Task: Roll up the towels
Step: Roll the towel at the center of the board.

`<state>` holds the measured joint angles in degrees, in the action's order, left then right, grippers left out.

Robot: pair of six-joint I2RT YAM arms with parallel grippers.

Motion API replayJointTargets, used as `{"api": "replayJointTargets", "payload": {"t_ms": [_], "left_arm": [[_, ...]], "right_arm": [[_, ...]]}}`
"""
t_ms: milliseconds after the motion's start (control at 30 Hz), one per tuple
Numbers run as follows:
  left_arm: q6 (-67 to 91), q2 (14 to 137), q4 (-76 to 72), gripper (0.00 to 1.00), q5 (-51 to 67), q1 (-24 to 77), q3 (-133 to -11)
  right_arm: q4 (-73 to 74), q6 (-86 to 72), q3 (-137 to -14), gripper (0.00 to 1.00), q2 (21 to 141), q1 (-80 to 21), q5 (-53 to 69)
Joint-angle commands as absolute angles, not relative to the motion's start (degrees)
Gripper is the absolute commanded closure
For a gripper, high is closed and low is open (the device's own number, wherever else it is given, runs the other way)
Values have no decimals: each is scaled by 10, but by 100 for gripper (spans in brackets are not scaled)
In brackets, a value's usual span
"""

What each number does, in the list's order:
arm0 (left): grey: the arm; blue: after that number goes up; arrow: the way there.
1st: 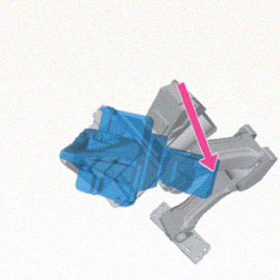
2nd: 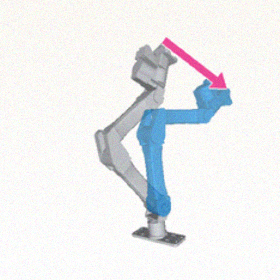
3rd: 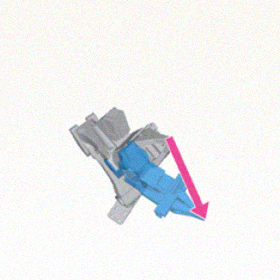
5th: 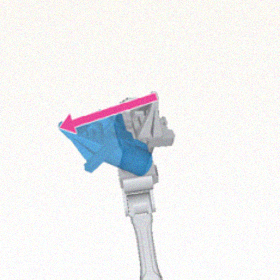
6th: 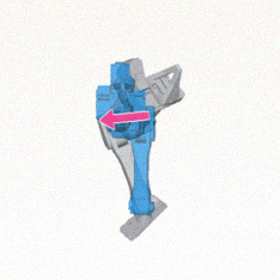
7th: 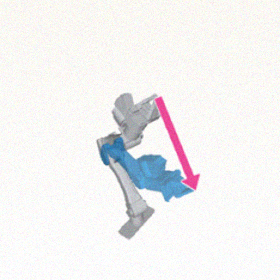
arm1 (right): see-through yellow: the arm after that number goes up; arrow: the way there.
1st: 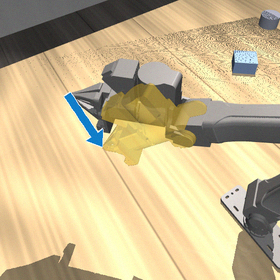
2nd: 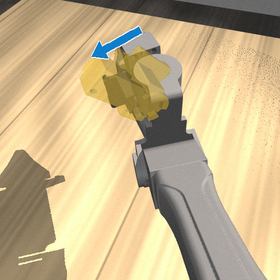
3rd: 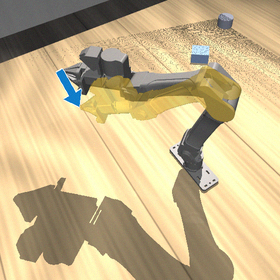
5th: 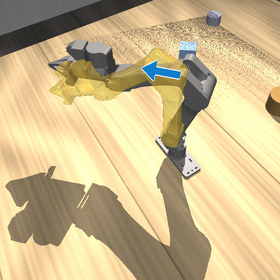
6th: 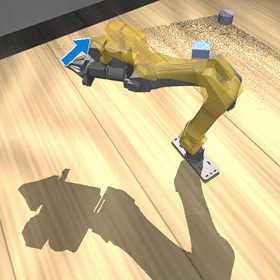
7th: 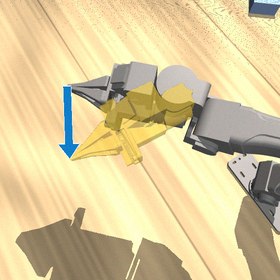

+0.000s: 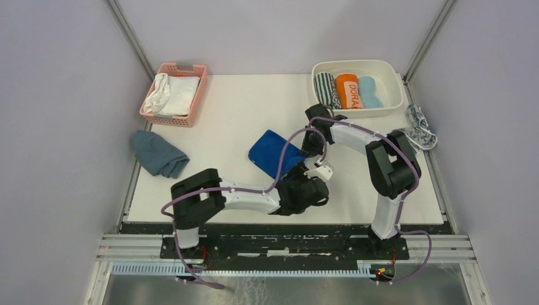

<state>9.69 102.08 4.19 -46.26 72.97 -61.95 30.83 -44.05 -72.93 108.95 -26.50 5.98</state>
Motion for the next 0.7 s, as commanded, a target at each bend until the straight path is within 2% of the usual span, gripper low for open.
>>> {"api": "replayJointTargets", "payload": {"t_ms": [0,467,667], "left_arm": [[9,1079,39,27,-550,737,-651],[29,1194,105,37,-545,725,-687],[48,1191,110,50,-520,691,-668]], "right_arm": [[338,-444,-741,100,1104,-266,59],[322,-448,-738,100,1105,-265,94],[289,-438,-729,99,1094,-265,136]]}}
